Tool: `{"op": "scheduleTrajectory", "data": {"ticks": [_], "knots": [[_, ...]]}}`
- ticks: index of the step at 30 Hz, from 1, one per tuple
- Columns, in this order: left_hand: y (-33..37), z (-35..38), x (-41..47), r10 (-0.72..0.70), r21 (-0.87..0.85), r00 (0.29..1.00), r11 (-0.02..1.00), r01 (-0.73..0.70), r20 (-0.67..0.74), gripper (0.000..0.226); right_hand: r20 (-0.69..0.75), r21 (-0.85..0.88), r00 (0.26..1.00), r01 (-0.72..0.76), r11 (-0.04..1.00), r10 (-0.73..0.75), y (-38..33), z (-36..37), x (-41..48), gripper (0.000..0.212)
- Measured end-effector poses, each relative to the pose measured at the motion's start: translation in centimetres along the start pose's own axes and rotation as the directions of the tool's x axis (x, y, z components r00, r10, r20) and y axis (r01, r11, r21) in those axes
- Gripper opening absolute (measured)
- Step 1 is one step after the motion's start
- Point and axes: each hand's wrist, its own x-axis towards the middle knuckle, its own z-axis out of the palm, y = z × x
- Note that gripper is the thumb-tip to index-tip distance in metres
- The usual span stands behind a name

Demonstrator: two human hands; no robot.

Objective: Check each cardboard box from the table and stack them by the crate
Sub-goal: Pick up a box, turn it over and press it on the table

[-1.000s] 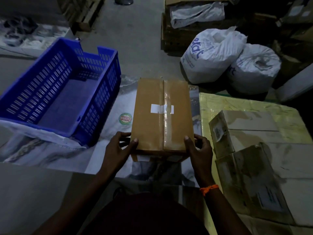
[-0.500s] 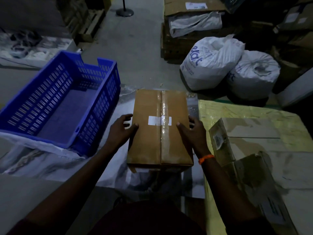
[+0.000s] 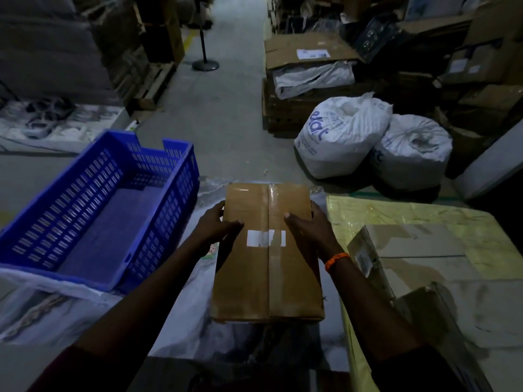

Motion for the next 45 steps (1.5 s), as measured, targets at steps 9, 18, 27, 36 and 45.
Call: {"op": "scheduleTrajectory", "data": {"ticks": [9,18,27,36,45], "knots": [[4.4,-0.5,-0.8,0.205,-0.082,0.967,0.972,-0.219,-0.154,0.081,-0.293,0.086,0.948,0.152,0.985,-0.121,-5.5,-1.9,-1.6,0.074],[2.4,2.7,-6.3,0.191,-0.172,0.95,0.956,-0.237,-0.247,0.069,-0.482,0.217,0.874,0.191,0.957,-0.065,-2.8,-2.4,-7.1,0.052],[2.1,5.7,-9.4,0.047,-0.257,0.966,0.96,-0.115,-0.254,0.069,-0.559,0.222,0.829,0.17,0.96,-0.017,0.9,-3.3,-10.4,0.05],[3.5,9.7,-10.8,0.051,-0.325,0.986,0.94,-0.1,-0.157,0.058,-0.654,0.205,0.756,0.142,0.968,0.028,1.1,-7.2,-10.2,0.061],[1.3,4.7,-11.7,0.315,0.004,0.886,0.943,-0.334,-0.339,0.054,-0.522,-0.035,0.792,0.352,0.935,-0.317,-3.4,-3.7,-11.6,0.057]]}}
